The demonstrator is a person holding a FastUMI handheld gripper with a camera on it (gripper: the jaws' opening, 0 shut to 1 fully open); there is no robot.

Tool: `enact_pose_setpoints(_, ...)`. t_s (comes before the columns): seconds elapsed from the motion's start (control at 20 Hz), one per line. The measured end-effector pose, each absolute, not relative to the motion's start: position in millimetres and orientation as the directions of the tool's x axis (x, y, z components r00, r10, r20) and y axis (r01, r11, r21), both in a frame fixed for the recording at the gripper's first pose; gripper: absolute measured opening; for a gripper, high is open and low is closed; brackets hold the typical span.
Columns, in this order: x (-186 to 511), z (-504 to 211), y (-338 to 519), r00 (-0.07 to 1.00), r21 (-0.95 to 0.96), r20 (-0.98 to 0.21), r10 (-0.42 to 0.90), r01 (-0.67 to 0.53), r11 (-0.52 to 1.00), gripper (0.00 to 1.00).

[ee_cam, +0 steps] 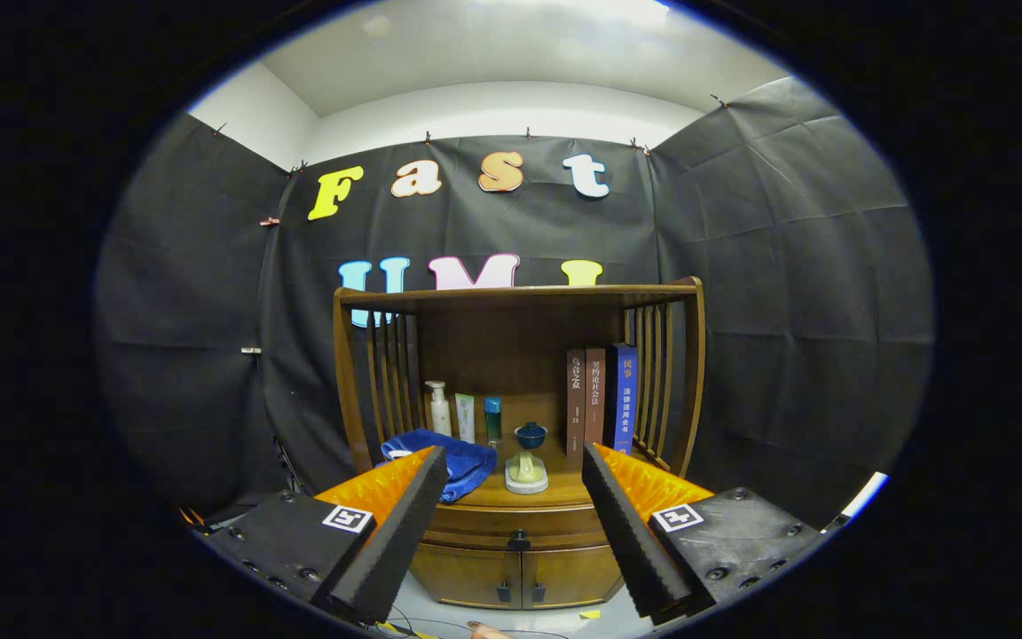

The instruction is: Pull open the drawer, take out the items inside it, and place them on the countertop above the cabinet.

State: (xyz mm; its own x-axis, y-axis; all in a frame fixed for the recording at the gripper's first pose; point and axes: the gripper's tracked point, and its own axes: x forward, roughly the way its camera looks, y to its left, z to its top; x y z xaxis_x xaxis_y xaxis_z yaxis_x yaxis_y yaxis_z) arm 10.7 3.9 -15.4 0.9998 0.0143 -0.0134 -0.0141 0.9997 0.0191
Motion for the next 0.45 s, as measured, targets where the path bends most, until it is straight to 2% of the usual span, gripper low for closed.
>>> enact_pose_setpoints(0.45,13.3,-13.6,-2.4,1.0,0.028,-0.012,0.014,-0.014,1.0,0.99)
